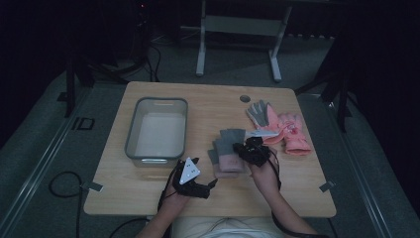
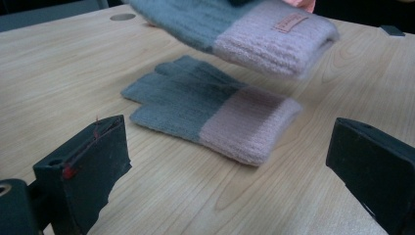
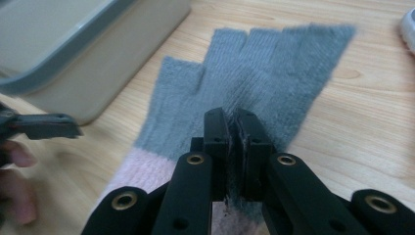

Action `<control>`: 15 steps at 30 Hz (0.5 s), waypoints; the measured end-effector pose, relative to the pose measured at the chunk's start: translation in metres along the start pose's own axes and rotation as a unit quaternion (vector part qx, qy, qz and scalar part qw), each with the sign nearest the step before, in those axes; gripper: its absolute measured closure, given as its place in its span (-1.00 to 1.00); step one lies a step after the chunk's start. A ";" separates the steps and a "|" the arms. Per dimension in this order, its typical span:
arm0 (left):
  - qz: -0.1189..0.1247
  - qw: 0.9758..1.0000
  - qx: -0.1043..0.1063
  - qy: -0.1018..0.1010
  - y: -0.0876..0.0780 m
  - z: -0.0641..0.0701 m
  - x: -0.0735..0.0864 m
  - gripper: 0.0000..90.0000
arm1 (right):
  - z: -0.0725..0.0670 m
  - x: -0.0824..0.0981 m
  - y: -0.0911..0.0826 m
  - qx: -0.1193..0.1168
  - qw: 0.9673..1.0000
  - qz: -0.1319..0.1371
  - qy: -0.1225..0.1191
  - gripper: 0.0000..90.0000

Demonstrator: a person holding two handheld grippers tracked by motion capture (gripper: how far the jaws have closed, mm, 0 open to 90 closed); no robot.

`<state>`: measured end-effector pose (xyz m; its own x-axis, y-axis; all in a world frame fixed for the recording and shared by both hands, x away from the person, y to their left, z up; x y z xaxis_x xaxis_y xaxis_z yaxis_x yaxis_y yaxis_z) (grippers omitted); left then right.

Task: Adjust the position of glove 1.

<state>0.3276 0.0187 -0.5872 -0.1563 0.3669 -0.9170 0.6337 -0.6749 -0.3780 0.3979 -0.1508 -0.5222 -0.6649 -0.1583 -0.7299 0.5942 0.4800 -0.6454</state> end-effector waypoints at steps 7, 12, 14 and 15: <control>0.001 1.000 0.002 -0.001 0.000 0.000 0.000 -0.96 | -0.003 0.012 0.021 -0.003 1.000 -0.018 0.004 0.88; 0.001 1.000 0.002 0.002 0.000 0.000 0.000 -0.96 | -0.001 0.020 0.034 -0.012 0.999 -0.038 0.018 0.87; -0.001 1.000 0.002 0.001 0.000 0.000 0.000 -0.96 | 0.000 0.023 0.039 -0.004 0.999 -0.042 0.012 0.87; 0.000 1.000 0.001 0.001 0.000 0.000 0.000 -0.96 | 0.000 0.025 0.041 -0.012 0.999 -0.048 0.021 0.87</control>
<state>0.3273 0.0189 -0.5873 -0.1549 0.3685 -0.9166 0.6314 -0.6767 -0.3787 0.4057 -0.1352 -0.5666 -0.7363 -0.1686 -0.6553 0.5168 0.4850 -0.7055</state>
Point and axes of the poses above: each handheld gripper's, and its own axes: y roughly forward along the jaws, x roughly out of its underside, z roughly to its right, the point moved 6 cm from there along y, roughly forward along the jaws, and after that the axes turned 7 degrees about y, right-handed, at the moved point
